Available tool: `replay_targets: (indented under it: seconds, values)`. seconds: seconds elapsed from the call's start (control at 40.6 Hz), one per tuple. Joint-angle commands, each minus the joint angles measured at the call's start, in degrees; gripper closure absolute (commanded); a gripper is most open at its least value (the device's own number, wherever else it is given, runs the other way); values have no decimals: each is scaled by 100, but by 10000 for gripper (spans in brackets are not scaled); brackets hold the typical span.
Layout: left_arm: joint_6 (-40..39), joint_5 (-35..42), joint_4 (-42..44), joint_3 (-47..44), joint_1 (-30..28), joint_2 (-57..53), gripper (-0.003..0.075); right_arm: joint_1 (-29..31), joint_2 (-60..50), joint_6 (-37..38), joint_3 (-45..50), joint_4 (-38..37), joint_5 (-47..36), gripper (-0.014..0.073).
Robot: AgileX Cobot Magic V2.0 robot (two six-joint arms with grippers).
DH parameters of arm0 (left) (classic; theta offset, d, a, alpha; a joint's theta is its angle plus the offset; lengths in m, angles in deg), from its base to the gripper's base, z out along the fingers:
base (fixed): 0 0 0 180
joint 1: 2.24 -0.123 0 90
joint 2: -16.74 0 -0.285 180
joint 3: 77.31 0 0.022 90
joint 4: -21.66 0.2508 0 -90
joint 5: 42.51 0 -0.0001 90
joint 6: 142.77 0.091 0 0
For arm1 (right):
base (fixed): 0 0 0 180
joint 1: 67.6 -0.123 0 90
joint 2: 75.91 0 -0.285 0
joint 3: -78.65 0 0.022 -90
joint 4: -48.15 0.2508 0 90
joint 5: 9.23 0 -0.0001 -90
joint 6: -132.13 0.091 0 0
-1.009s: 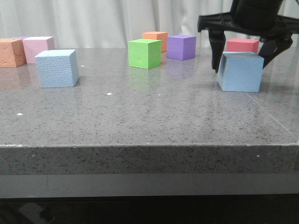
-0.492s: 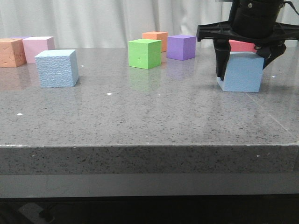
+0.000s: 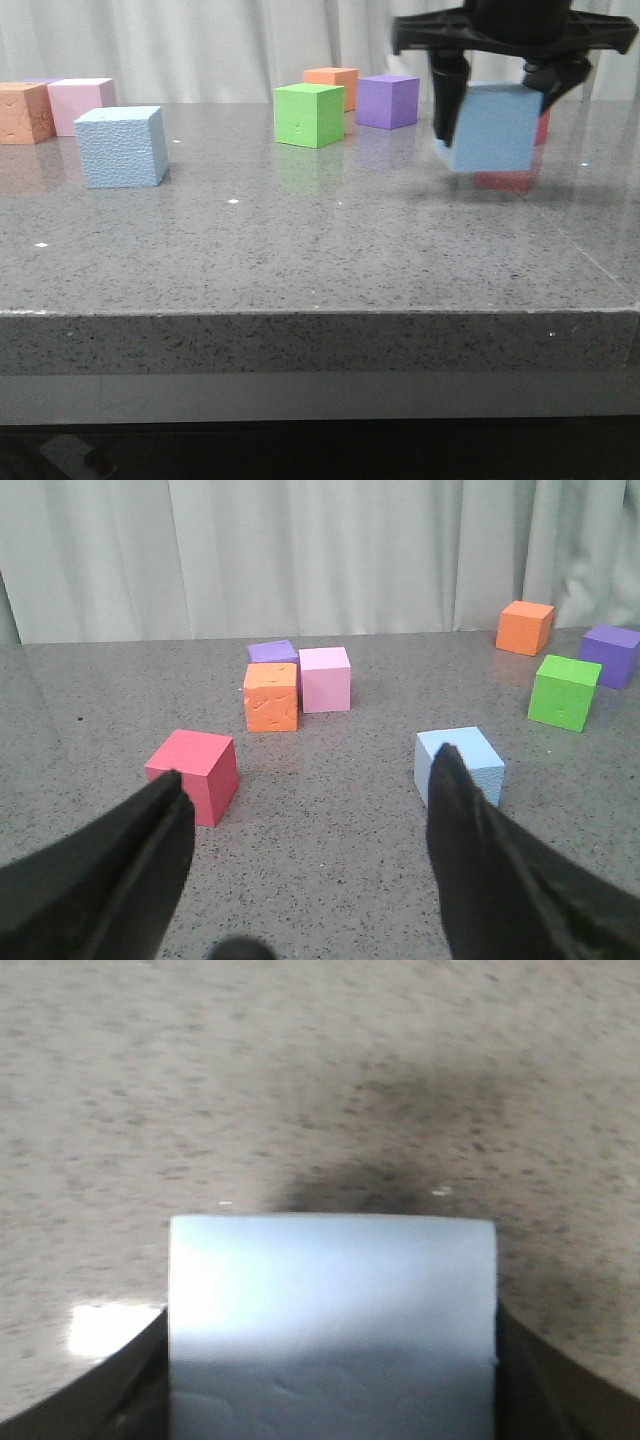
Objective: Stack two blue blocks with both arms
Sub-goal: 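Lift the light-blue cube and carry it toward the table center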
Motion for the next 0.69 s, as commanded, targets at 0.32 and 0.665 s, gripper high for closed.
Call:
replay_targets:
  seconds: [0.32, 0.665]
  values:
    - [6, 463, 0, 136, 32, 114, 231, -842, 668, 398, -1604, -79, 235, 164]
    - [6, 463, 0, 136, 32, 114, 231, -900, 1479, 720, -2321, -75, 428, 165]
